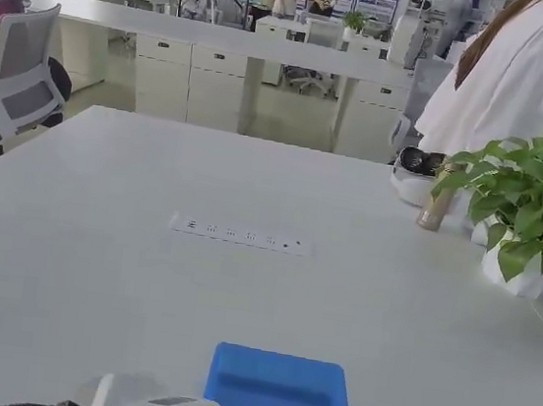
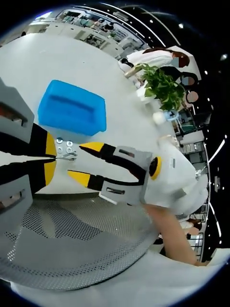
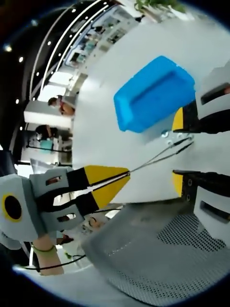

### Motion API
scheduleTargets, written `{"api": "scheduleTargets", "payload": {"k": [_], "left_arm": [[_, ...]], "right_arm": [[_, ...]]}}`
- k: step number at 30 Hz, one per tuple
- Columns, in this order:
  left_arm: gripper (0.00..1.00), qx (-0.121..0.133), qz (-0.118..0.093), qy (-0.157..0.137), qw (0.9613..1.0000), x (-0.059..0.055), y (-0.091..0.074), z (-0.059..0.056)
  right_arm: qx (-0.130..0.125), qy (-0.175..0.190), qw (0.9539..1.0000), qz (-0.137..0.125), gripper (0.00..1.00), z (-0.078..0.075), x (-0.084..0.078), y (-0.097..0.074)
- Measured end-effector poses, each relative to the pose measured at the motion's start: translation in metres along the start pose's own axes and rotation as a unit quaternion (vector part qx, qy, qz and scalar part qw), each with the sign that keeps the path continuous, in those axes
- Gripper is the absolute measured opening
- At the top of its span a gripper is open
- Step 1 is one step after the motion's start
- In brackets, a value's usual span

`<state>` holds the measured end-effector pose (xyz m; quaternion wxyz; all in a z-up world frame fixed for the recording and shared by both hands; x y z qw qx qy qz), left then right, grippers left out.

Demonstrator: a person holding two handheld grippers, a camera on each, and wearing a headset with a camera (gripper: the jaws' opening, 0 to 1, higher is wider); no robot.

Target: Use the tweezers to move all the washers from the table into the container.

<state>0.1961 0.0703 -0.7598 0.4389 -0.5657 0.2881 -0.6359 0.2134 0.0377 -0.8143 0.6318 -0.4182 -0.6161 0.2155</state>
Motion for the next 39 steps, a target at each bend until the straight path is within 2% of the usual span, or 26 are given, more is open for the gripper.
{"api": "scheduleTargets", "payload": {"k": [3,9,18,24,27,39], "left_arm": [[0.00,-0.006,-0.007,0.012,0.9999,0.009,-0.001,-0.002],[0.00,-0.011,-0.011,0.033,0.9993,0.023,0.000,-0.001],[0.00,-0.008,-0.019,0.044,0.9988,0.037,0.002,0.008],[0.00,-0.006,-0.015,0.051,0.9985,0.039,0.002,0.014],[0.00,-0.007,-0.020,0.048,0.9986,0.042,0.000,0.016],[0.00,-0.012,-0.018,0.058,0.9981,0.045,0.003,0.017]], "right_arm": [[0.009,-0.037,0.9993,-0.001,0.18,0.001,0.006,0.005],[0.019,-0.064,0.9978,0.005,0.06,-0.001,0.005,0.003],[0.015,-0.043,0.9989,-0.010,0.04,-0.008,0.000,-0.002],[0.007,-0.017,0.9995,-0.026,0.04,-0.013,0.003,-0.003],[0.005,-0.007,0.9993,-0.036,0.04,-0.013,0.006,-0.005],[-0.011,0.000,0.9992,-0.039,0.04,-0.019,0.004,-0.006]]}}
Point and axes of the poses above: the centre of the closed fingertips' face, and the gripper's own axes: y roughly forward along the fingers, z roughly to its left, x roughly out of its top, the point moved 1 cm from there along -y, roughly backward along the fingers, and after that the axes turned 9 degrees about z, right-handed, at the moved point
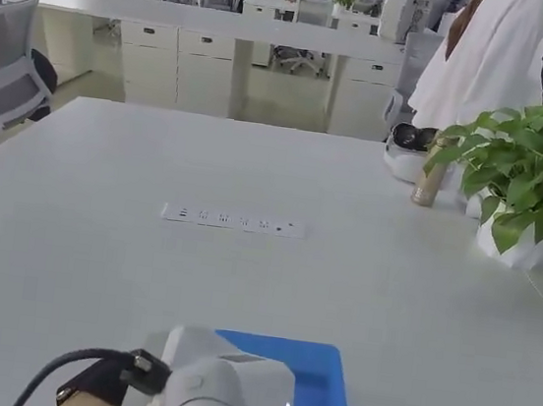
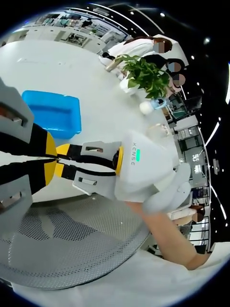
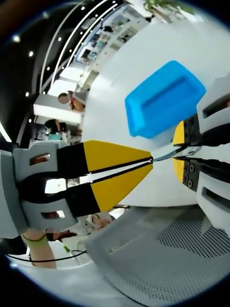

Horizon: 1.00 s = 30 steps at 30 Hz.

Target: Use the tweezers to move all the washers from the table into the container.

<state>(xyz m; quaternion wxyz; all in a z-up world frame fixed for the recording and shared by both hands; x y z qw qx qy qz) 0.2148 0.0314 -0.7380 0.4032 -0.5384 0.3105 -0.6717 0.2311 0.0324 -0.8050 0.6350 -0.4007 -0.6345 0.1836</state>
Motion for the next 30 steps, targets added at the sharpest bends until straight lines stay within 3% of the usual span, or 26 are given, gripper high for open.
{"api": "scheduleTargets", "payload": {"k": [11,12,14,15,16,18,21,23,26,30], "left_arm": [[0.00,-0.002,-0.001,-0.002,1.0000,0.000,0.002,0.010],[0.00,0.010,0.001,0.007,0.9999,0.001,-0.001,0.014],[0.00,0.004,-0.007,0.007,0.9999,0.006,-0.004,0.014],[0.00,-0.013,-0.010,-0.001,0.9999,0.008,-0.003,0.012],[0.00,-0.019,-0.004,-0.004,0.9998,0.006,0.000,0.011],[0.00,-0.009,0.011,0.016,0.9998,-0.001,0.006,0.014],[0.00,-0.010,0.018,0.013,0.9997,-0.004,0.008,0.013],[0.00,-0.008,0.007,0.002,0.9999,-0.004,0.005,0.014],[0.00,-0.004,0.005,-0.021,0.9998,-0.012,0.004,0.014],[0.00,-0.003,0.015,-0.048,0.9987,-0.029,0.005,0.011]], "right_arm": [[0.004,0.056,0.9982,-0.024,0.04,-0.005,0.001,-0.002],[0.003,0.060,0.9978,-0.026,0.04,-0.006,0.002,-0.003],[0.003,0.063,0.9975,-0.033,0.04,-0.005,0.005,-0.006],[0.004,0.066,0.9972,-0.035,0.04,-0.005,0.005,-0.005],[0.006,0.068,0.9970,-0.036,0.03,-0.005,0.004,-0.004],[0.009,0.071,0.9969,-0.031,0.03,-0.004,0.000,0.001],[0.001,0.035,0.9993,-0.009,0.00,-0.001,-0.006,0.000],[-0.001,0.055,0.9981,-0.028,0.00,-0.003,0.000,0.000],[-0.020,0.053,0.9984,0.005,0.00,-0.011,-0.018,0.006],[-0.026,0.103,0.9942,-0.014,0.00,-0.018,-0.022,-0.004]]}}
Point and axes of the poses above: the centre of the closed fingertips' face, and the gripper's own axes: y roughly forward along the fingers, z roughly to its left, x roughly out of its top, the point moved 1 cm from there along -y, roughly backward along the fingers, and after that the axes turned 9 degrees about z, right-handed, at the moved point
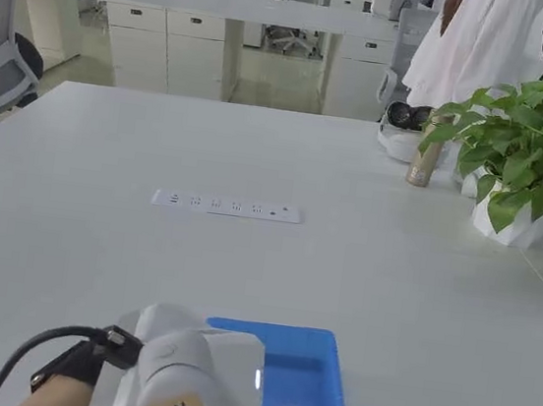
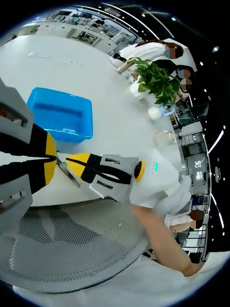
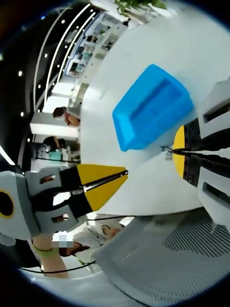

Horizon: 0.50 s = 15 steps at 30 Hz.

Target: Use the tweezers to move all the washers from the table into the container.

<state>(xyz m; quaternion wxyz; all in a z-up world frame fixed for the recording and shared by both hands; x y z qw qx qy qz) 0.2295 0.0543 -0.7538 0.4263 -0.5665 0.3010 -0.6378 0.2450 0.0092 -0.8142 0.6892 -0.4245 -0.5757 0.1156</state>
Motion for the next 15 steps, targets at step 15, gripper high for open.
{"api": "scheduleTargets", "payload": {"k": [15], "left_arm": [[0.00,0.010,-0.026,-0.076,0.9967,-0.007,0.015,-0.012]], "right_arm": [[0.006,0.029,0.9956,0.089,0.13,0.019,-0.033,0.009]]}}
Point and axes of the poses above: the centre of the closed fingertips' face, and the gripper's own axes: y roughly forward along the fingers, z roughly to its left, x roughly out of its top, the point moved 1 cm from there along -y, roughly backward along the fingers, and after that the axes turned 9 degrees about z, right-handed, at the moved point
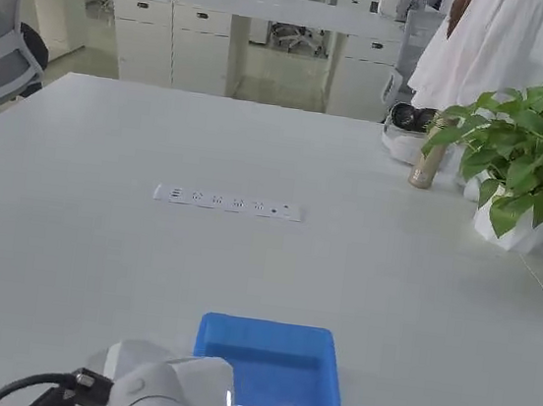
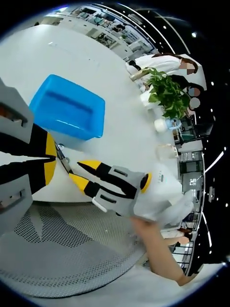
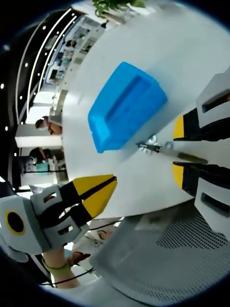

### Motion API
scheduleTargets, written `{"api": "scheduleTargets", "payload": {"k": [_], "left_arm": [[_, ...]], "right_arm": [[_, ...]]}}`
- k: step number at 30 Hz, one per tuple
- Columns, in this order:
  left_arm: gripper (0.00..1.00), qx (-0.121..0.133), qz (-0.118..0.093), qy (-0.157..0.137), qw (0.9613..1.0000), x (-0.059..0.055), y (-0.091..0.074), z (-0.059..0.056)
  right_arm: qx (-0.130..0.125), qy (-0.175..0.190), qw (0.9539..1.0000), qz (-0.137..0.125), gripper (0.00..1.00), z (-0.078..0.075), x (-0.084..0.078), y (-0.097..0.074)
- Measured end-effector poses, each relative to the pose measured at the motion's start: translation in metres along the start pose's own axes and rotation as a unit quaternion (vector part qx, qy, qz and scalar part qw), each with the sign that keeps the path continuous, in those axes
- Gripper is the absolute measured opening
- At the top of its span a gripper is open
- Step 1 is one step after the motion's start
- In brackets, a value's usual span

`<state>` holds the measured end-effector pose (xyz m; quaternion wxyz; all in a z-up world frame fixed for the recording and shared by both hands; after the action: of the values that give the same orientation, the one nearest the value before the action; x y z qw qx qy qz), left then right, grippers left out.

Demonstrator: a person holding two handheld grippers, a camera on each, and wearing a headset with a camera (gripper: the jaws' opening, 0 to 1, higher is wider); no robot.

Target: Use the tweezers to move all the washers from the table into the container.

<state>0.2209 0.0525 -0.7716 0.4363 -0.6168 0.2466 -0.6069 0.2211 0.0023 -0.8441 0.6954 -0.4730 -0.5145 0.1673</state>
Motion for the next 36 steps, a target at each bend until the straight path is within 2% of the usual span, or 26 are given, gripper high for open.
{"api": "scheduleTargets", "payload": {"k": [6,10,14,16,21,25,28,30,31,32,33,34,35,36], "left_arm": [[0.00,0.009,-0.013,-0.008,0.9998,0.004,-0.006,0.002],[0.01,0.013,-0.022,-0.015,0.9996,0.006,-0.009,0.003],[0.03,0.014,-0.030,-0.020,0.9993,0.007,-0.009,0.003],[0.03,0.017,-0.031,-0.016,0.9992,0.007,-0.009,0.003],[0.04,0.017,-0.026,-0.010,0.9995,0.005,-0.008,0.002],[0.05,0.012,-0.023,0.002,0.9997,0.004,-0.005,-0.001],[0.08,0.012,-0.017,0.025,0.9995,0.006,-0.002,-0.002],[0.09,0.010,-0.015,0.035,0.9992,0.010,0.000,-0.002],[0.10,0.008,-0.014,0.039,0.9991,0.012,0.002,-0.002],[0.10,0.005,-0.014,0.040,0.9991,0.013,0.002,-0.002],[0.11,-0.003,-0.017,0.036,0.9992,0.015,0.003,-0.002],[0.12,-0.011,-0.018,0.025,0.9995,0.016,0.004,-0.003],[0.13,-0.024,-0.018,0.008,0.9995,0.016,0.005,-0.003],[0.14,-0.026,-0.018,0.005,0.9995,0.016,0.005,-0.003]], "right_arm": [[-0.018,-0.036,0.9982,0.045,0.12,0.001,-0.007,0.013],[-0.010,-0.035,0.9982,0.047,0.09,0.004,-0.008,0.015],[-0.019,-0.039,0.9978,0.050,0.03,0.002,-0.006,0.012],[-0.013,-0.033,0.9980,0.051,0.03,0.003,-0.006,0.011],[-0.003,-0.028,0.9991,0.030,0.02,0.003,-0.001,0.003],[-0.021,-0.089,0.9954,0.027,0.02,0.004,0.013,-0.020],[-0.043,-0.157,0.9860,0.037,0.02,0.005,0.022,-0.032],[-0.063,-0.231,0.9695,0.054,0.02,0.006,0.028,-0.039],[-0.088,-0.283,0.9520,0.077,0.02,0.004,0.029,-0.043],[-0.105,-0.320,0.9370,0.093,0.02,0.003,0.030,-0.046],[-0.127,-0.380,0.9094,0.114,0.02,0.003,0.031,-0.048],[-0.142,-0.415,0.8904,0.121,0.02,0.002,0.032,-0.048],[-0.153,-0.454,0.8686,0.125,0.02,0.004,0.034,-0.049],[-0.152,-0.476,0.8578,0.122,0.02,0.007,0.036,-0.049]]}}
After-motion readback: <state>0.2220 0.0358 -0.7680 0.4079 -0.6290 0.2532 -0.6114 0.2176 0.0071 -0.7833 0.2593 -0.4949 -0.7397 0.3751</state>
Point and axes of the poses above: the centre of the closed fingertips' face, and the gripper's own axes: y roughly forward along the fingers, z roughly to its left, x roughly out of its top, the point moved 1 cm from there along -y, roughly backward along the fingers, and after that the axes turned 9 degrees about z, right-handed, at the moved point
